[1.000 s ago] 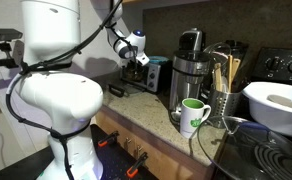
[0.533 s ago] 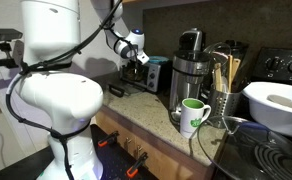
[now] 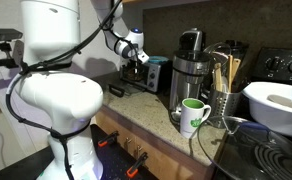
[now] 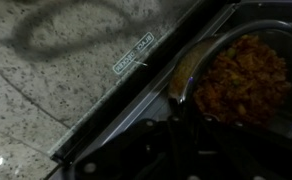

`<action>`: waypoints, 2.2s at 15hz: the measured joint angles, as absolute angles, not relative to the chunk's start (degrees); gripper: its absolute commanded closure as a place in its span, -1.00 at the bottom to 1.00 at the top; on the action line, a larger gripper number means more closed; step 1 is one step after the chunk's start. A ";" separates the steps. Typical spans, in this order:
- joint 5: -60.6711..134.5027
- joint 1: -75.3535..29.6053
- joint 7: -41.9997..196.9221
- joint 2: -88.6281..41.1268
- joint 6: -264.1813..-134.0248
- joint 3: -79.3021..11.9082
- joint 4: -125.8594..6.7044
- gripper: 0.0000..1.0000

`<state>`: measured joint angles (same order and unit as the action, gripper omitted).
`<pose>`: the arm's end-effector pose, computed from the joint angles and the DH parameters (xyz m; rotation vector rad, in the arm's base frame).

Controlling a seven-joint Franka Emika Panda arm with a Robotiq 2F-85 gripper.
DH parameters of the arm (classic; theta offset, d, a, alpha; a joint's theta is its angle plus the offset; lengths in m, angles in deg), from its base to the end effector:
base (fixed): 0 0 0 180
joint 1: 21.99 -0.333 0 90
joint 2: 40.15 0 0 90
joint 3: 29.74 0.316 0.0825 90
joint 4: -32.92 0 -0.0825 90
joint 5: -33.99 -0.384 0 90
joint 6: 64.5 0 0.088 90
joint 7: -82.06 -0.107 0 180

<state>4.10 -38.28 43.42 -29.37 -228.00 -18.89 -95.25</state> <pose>0.5235 0.2362 0.3280 -2.5142 0.8924 -0.2593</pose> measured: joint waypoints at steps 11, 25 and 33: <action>15.22 -38.41 33.80 -31.14 -228.07 -20.51 -96.69 0.94; 15.08 -36.34 31.16 -34.13 -227.97 -20.82 -98.80 0.94; 17.16 -36.10 29.28 -33.94 -228.15 -21.52 -98.08 0.94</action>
<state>17.16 -36.10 29.28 -33.94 -228.15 -21.52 -98.08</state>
